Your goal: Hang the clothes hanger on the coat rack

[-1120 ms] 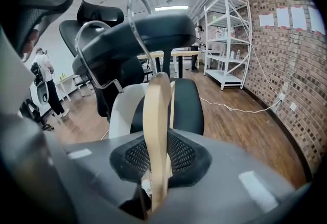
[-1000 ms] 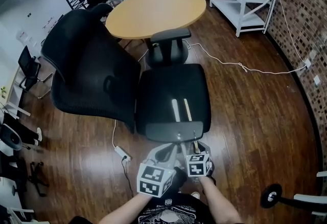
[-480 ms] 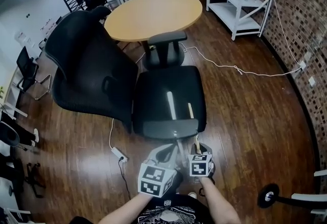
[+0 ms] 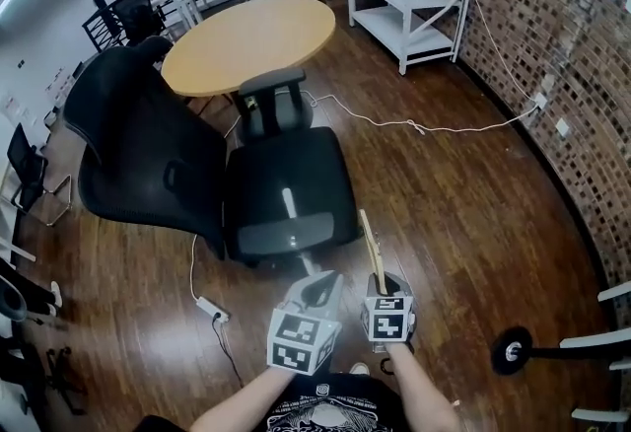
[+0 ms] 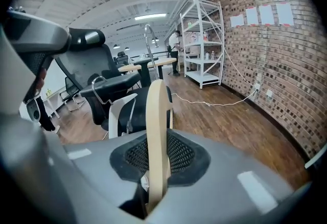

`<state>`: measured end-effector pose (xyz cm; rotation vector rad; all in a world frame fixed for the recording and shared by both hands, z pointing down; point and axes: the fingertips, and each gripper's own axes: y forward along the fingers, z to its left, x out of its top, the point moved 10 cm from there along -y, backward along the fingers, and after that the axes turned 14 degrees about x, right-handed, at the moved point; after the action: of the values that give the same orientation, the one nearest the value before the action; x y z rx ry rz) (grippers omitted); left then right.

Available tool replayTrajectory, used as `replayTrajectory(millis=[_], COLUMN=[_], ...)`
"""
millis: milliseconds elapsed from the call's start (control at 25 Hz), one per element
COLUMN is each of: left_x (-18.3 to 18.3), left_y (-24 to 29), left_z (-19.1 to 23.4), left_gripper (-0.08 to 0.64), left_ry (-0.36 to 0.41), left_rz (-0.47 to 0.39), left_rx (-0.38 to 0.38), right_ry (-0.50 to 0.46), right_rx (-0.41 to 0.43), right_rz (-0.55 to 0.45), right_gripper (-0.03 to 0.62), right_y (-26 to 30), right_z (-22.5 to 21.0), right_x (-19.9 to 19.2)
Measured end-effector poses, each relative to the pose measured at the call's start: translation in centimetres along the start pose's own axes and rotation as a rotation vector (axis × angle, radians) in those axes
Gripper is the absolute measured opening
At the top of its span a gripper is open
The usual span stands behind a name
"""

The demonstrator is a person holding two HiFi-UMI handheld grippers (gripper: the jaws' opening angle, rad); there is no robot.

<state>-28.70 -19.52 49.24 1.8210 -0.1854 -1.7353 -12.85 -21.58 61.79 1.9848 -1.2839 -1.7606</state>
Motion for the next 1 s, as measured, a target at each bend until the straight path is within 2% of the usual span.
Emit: replayTrajectory(millis=[440, 760, 1000], left_x=[2.0, 5.2, 7.7], left_y=[-0.7, -0.7, -0.2], left_z=[-11.0, -20.0, -26.1], left_gripper=[0.003, 0.003, 0.003], left_ry=[0.093, 0.180, 0.224], left_rz=[-0.067, -0.136, -0.164], left_rx=[-0.200, -0.404, -0.540], right_ry=[0.031, 0.095, 0.149], right_rx=[-0.108, -0.276, -0.397], right_rz=[-0.193, -0.345, -0.430], right_gripper=[0.048, 0.048, 0.048], right_y=[-13.4, -24.7, -30.9], right_z=[-2.4, -5.1, -7.7], right_x=[-0.4, 0.0, 0.4])
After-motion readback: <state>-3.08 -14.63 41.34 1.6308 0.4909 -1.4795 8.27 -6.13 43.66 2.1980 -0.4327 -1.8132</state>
